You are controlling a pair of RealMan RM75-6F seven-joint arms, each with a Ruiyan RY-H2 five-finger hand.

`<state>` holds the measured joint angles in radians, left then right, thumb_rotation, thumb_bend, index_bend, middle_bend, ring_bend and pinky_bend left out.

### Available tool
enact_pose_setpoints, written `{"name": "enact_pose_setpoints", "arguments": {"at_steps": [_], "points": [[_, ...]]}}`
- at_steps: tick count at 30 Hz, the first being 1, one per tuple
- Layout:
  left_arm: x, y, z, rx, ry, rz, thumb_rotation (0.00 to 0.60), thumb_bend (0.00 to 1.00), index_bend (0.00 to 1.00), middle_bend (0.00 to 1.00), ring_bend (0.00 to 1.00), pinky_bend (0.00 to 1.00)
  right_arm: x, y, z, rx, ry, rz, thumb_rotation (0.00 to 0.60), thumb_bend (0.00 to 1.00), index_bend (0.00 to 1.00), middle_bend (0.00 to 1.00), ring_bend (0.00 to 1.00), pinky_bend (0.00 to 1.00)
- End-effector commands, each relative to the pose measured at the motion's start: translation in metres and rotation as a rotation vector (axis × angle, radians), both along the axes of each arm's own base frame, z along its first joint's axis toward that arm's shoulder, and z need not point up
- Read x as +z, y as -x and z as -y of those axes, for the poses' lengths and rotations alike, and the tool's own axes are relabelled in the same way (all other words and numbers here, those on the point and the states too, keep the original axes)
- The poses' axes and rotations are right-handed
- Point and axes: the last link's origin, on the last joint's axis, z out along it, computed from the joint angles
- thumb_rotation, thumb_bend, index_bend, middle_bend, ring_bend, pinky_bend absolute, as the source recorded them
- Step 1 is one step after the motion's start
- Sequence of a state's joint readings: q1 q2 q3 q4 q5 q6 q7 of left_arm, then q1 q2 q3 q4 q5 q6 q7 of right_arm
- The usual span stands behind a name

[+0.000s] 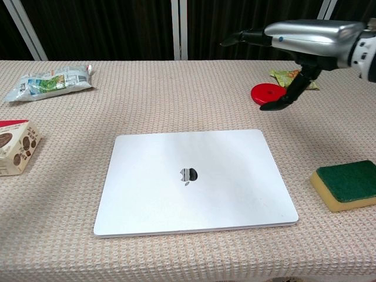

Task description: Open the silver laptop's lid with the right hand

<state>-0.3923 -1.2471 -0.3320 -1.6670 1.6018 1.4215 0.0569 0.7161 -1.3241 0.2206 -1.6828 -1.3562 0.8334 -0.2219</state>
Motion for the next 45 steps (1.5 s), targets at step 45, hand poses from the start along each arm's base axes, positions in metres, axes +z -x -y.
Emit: {"name": "enact_pose_setpoints", "arguments": {"at_steps": [45], "points": [[-0.044, 0.074, 0.161, 0.301, 0.233, -0.056, 0.6, 0.22, 0.17, 0.1, 0.01, 0.08, -0.128, -0.036, -0.084, 0.264, -0.283, -0.118, 0.6, 0.17, 0.0, 0.0, 0.0, 0.0]]}}
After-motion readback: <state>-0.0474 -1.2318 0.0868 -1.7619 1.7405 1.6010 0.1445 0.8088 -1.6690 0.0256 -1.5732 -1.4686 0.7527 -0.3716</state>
